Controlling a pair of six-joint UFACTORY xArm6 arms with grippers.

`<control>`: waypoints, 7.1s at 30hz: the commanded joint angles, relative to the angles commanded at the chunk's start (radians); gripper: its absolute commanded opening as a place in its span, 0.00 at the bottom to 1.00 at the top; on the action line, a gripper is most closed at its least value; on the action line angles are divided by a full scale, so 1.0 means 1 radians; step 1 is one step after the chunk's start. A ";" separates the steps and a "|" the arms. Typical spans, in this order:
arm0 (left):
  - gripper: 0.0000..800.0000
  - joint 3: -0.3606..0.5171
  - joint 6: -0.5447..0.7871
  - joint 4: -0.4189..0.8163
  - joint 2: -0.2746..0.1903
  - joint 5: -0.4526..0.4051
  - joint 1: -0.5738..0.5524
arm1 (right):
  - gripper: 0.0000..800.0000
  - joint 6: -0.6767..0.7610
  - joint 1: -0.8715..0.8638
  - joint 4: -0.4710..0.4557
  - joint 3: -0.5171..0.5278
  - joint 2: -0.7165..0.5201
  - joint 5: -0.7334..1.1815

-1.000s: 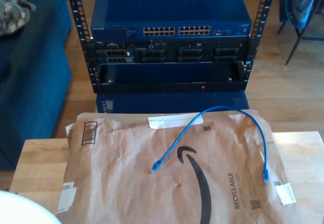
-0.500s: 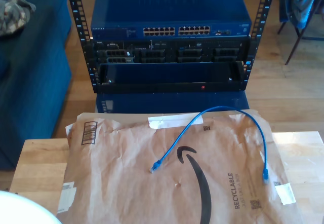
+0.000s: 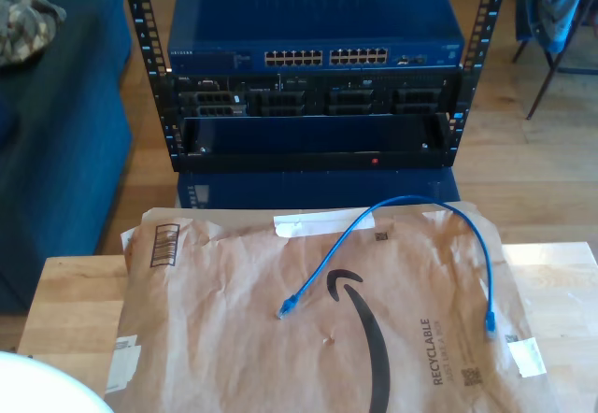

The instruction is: Grab the cable and plug it in

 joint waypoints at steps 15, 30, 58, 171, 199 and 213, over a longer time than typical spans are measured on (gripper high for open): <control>1.00 -0.029 -0.005 0.005 -0.087 0.057 -0.002 | 1.00 0.061 0.000 0.002 -0.094 -0.147 0.138; 1.00 -0.379 -0.456 -0.018 -0.118 0.465 -0.410 | 1.00 0.508 0.222 0.009 -0.387 -0.086 0.282; 1.00 -0.585 -1.407 -0.121 -0.015 0.497 -1.439 | 1.00 1.349 1.378 0.011 -0.770 0.121 0.377; 1.00 -0.764 -1.629 -0.123 0.117 0.488 -1.814 | 0.85 1.502 2.022 -0.006 -1.046 0.891 -0.049; 1.00 -0.764 -1.628 -0.123 0.117 0.488 -1.814 | 0.35 1.539 2.022 -0.006 -1.060 0.907 -0.063; 1.00 -0.764 -1.628 -0.123 0.117 0.488 -1.814 | 0.04 1.594 2.041 -0.005 -1.011 0.872 -0.127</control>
